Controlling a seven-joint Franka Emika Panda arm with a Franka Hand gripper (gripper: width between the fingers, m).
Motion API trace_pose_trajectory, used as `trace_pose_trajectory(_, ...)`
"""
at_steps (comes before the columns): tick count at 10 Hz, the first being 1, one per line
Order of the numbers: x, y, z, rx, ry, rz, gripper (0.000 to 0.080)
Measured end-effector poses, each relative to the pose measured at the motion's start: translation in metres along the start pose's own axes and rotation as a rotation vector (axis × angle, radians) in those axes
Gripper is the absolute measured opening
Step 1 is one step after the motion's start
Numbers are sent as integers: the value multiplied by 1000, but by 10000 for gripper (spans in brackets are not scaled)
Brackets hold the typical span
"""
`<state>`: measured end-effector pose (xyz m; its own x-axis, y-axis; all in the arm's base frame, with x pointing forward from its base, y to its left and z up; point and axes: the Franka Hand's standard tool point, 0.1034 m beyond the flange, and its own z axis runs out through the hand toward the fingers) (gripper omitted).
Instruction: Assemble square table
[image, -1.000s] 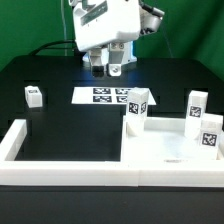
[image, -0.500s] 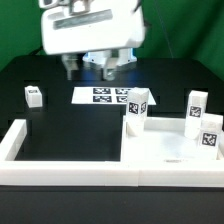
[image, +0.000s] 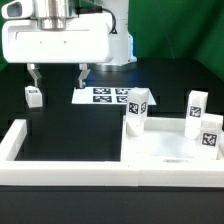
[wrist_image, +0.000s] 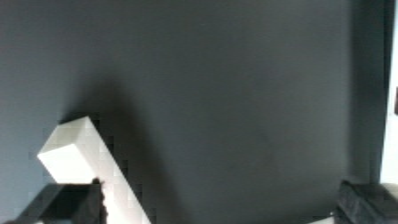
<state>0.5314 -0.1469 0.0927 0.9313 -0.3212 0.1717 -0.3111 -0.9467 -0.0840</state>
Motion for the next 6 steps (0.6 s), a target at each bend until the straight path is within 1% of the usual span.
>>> trace_pose_trajectory(2,-1,4,1,-12,-11,-135,649)
trace_pose_trajectory(3,-18,14,9,-7,-78,-233,649)
trace_pose_trajectory(4,-36,23,14,-16,-196,-334,649)
trace_pose_trajectory(5,-45,32,18,-40,-252,-432,649)
trace_pose_trajectory(6,-56,38,23,-40,-271,-447,649)
